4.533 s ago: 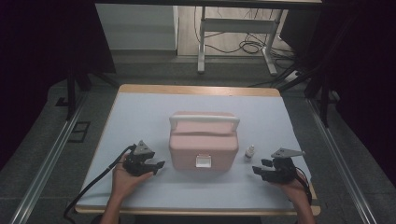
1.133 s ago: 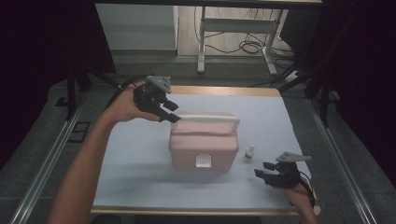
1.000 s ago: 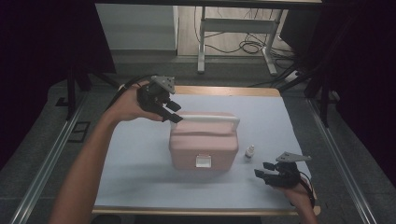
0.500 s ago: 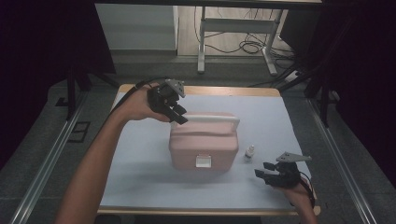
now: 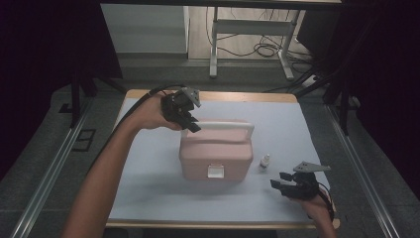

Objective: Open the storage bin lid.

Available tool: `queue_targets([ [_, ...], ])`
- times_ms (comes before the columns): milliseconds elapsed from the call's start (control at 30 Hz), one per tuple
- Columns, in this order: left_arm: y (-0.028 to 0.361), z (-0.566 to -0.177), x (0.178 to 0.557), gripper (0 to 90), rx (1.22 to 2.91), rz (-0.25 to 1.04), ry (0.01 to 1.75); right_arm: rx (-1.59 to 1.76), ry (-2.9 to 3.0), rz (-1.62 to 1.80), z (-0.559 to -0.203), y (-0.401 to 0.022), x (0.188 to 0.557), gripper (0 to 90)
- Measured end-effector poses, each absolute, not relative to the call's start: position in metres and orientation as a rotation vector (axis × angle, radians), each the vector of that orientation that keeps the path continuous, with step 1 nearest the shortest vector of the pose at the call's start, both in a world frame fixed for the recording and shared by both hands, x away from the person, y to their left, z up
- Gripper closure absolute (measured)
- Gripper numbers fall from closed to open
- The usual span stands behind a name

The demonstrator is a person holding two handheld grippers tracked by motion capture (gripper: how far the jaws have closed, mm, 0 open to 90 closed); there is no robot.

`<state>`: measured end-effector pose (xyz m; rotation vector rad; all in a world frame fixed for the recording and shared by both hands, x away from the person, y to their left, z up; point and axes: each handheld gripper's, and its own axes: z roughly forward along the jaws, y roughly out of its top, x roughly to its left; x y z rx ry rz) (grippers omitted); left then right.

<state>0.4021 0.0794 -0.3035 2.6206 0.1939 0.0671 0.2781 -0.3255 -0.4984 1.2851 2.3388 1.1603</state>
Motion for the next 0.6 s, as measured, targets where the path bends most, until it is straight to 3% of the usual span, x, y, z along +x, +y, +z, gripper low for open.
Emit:
queue_targets([
  [600,0.084,-0.295,0.417,78.7,2.583,0.020,0.181,1.236,2.316,1.166,-0.489,-0.330,0.271,57.9],
])
